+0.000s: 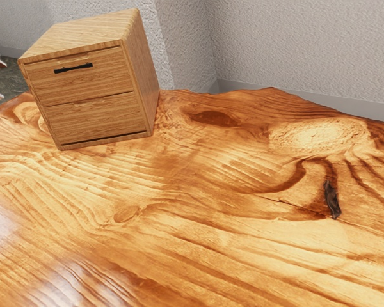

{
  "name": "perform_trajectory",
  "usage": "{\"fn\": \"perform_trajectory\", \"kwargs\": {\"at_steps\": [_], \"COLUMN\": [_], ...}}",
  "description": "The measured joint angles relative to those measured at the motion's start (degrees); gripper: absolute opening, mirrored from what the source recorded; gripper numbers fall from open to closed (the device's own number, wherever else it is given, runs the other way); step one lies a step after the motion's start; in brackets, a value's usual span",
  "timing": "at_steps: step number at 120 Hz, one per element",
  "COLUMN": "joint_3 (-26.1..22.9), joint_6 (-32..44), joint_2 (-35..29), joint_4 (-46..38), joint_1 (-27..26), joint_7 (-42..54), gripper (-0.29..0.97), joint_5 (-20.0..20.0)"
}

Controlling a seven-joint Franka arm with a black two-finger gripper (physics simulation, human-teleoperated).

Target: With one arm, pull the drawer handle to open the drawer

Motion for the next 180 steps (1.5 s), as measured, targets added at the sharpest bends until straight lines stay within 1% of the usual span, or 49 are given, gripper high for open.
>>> {"fn": "perform_trajectory", "kwargs": {"at_steps": [24,44,107,138,152,180], "joint_3": [-0.48,-1.33,-0.8,-0.89,-1.19,-1.31], "joint_6": [-0.44,-0.55,-0.38,-0.3,-1.5,-3.19], "joint_2": [0.56,0.78,1.48,-0.59,-2.29,-3.18], "joint_4": [0.32,0.36,0.05,-0.86,-1.58,-1.59], "joint_1": [-4.12,-5.4,-6.07,-6.49,-7.17,-7.47], "joint_7": [-3.52,-5.7,-11.23,-12.95,-13.31,-13.38], "gripper": [0.68,0.68,0.68,0.68,0.68,0.68], "joint_5": [-0.03,-0.07,-0.02,1.37,2.78,2.73]}}
